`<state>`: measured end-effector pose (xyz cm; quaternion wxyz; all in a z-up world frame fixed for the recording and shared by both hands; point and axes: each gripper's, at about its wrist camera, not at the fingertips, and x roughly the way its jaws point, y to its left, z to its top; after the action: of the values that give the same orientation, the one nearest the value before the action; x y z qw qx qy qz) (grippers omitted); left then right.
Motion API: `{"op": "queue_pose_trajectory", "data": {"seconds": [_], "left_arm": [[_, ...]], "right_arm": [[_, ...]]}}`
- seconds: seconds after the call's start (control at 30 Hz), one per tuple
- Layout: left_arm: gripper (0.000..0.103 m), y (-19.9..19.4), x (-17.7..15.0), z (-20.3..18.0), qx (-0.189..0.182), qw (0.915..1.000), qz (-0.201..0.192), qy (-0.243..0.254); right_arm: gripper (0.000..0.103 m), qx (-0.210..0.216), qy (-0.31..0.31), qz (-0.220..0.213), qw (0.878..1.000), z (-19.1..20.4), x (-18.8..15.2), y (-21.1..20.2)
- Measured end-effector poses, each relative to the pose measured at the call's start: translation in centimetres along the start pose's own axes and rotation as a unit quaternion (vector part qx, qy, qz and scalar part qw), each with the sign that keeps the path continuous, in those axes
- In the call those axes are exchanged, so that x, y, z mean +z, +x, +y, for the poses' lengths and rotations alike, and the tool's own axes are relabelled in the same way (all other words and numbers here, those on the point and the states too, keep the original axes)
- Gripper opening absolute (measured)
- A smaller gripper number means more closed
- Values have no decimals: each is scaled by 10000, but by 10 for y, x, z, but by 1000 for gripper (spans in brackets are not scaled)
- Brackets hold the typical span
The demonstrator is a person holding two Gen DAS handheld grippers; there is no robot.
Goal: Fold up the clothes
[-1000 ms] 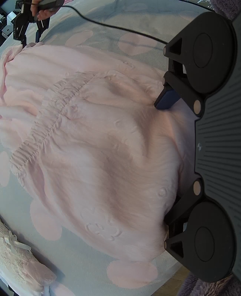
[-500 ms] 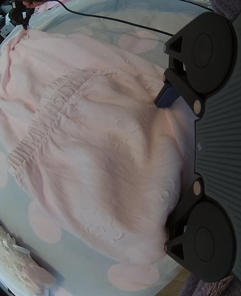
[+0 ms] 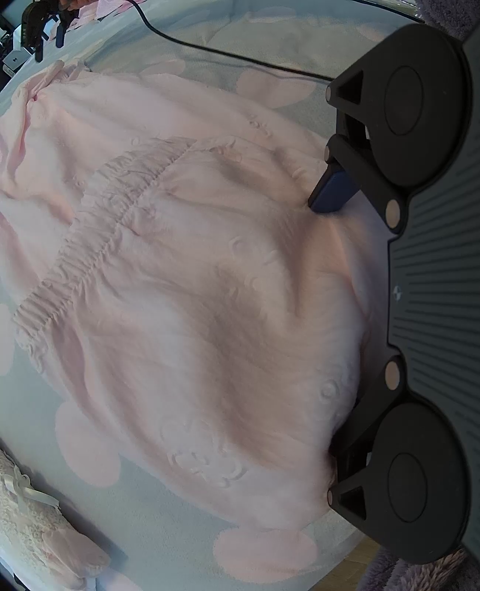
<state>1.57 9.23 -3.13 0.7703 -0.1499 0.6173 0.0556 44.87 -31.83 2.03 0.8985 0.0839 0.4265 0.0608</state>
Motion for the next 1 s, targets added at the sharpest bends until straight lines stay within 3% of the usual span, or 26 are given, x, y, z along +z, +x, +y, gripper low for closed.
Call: {"op": "queue_pose_trajectory", "data": {"seconds": [0.1, 0.13, 0.17, 0.2, 0.3, 0.47, 0.67, 0.73, 0.77, 0.8, 0.9, 1.0], "left_arm": [[99, -4, -1, -1, -5, 10000, -20, 5], [99, -5, -1, -1, -18, 10000, -25, 2], [99, -7, -1, 0, -34, 10000, -32, -2], [99, -9, -6, 4, -49, 10000, -38, -2], [99, -18, -27, 19, -82, 10000, -51, 3], [101, -21, -26, 19, -80, 10000, -18, 27], [103, -25, -23, 20, -114, 9999, 54, 4], [103, -27, -23, 22, -113, 9999, 67, -1], [103, -28, -23, 22, -112, 9999, 73, -4], [103, -29, -23, 23, -111, 9999, 79, -7], [103, -33, -23, 25, -108, 9999, 89, -13], [103, -38, -24, 25, -102, 9999, 70, -8]], "right_arm": [[48, 126, 23, 210, 9997, 13, -12, 10], [40, 115, 61, 292, 9995, 17, -17, 15], [3, 125, 93, 272, 9995, 21, -19, 16], [2, 151, 120, 175, 9997, 25, -19, 14], [1, 210, -48, -216, 9995, 42, -9, 3], [1, 225, -537, -855, 9946, 85, 41, -10], [2, 229, -1000, -1151, 9880, 134, 88, 8], [8, 180, -1046, -1187, 9872, 143, 94, 16], [22, 166, -1020, -1222, 9871, 145, 96, 18], [44, 174, -991, -1244, 9871, 146, 96, 20], [42, 143, -1106, -1114, 9875, 142, 90, 21], [38, -70, -1148, -717, 9908, 128, 76, 26]]}}
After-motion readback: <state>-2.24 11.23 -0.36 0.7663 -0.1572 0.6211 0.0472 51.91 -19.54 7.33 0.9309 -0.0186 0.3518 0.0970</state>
